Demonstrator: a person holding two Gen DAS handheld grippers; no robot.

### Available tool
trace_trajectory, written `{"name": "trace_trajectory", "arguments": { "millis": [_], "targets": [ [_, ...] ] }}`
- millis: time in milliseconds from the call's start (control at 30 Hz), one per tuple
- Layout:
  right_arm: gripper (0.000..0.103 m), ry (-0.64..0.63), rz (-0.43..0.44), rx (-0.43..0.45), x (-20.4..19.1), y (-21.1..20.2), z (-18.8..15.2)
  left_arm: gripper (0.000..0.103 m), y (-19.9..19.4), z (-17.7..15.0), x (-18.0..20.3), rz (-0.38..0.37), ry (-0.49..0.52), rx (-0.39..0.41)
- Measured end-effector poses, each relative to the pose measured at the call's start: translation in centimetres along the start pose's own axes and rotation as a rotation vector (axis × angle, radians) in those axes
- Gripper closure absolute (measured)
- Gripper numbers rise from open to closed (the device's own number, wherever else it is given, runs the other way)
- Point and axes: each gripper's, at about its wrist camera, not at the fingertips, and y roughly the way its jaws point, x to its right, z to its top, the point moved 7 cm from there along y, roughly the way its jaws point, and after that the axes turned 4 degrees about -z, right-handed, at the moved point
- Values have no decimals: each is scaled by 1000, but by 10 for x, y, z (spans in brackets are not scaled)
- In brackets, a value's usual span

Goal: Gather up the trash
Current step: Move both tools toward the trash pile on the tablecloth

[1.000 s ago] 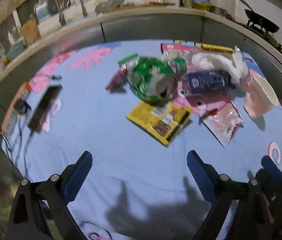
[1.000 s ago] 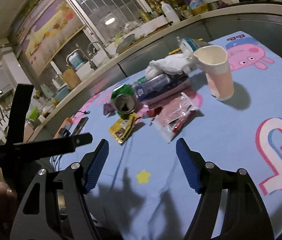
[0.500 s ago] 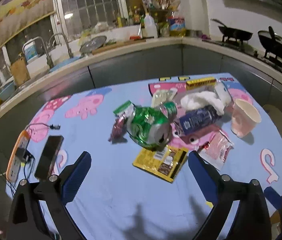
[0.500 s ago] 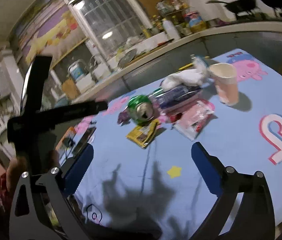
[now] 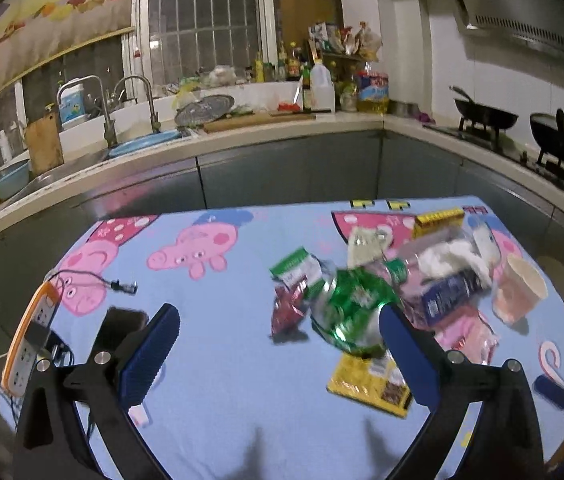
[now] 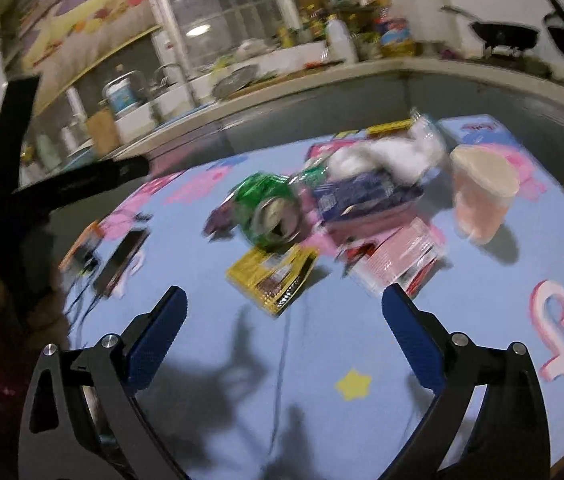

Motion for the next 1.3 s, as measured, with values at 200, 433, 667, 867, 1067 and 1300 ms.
{"name": "trace_trajectory", "arguments": {
  "millis": [200,433,667,867,1067,1300],
  "targets": [
    [6,-29,-137,238,-4,-25,37,4,19,6,-10,-54,-13,12],
    [19,110,-246,72,21,16,22,4,34,5,-6,-145,-14,8],
    [41,81,-282,36,30,9,-3,4,41,-10,14,-196,-17,-23],
    [47,61,-261,33,40,0,-19,4,37,-30,23,-158,-53,-38],
    [30,62,-222,67,48,-11,-23,4,14,-29,25,-115,-73,31],
    [25,116,-175,83,64,-21,-29,4,-3,-27,32,-99,-52,28]
  ]
}}
